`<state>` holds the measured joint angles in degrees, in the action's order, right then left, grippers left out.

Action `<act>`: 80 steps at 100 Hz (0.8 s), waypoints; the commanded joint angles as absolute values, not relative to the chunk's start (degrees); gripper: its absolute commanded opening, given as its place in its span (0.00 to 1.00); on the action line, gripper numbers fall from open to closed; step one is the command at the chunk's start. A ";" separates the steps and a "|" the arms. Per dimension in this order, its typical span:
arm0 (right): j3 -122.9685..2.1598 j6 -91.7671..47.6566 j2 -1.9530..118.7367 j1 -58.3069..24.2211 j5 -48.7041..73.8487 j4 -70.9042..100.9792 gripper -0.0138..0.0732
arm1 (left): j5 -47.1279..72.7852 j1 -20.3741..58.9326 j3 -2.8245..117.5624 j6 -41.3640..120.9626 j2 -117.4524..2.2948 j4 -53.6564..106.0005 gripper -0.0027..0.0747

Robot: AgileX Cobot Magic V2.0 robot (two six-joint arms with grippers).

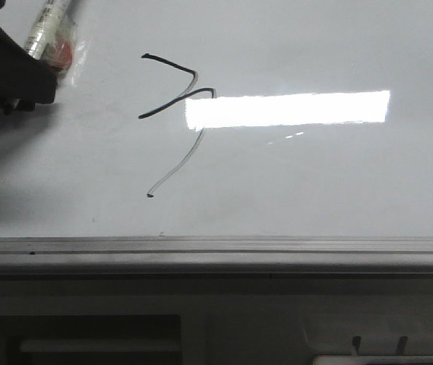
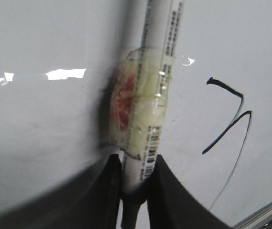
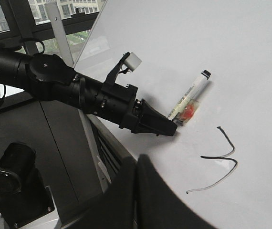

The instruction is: Write number 3 on whiteboard

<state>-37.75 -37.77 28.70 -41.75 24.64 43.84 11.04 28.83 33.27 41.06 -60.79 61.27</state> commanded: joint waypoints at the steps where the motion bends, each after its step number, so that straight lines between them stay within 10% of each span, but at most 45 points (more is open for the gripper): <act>1: -39.04 -37.70 28.61 -41.43 21.55 45.71 0.09 | 7.17 28.61 34.85 40.97 -61.76 61.79 0.01; 53: -39.04 -37.70 28.61 -41.43 21.68 46.01 0.09 | 7.01 28.61 34.85 40.97 -68.84 63.44 0.02; 80: -39.04 -37.70 28.61 -41.43 21.35 46.01 0.09 | 2.41 28.61 34.85 40.97 -68.84 63.33 0.42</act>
<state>-37.71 -37.77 28.70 -41.75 24.64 44.54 13.59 29.30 34.60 41.15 -66.90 63.93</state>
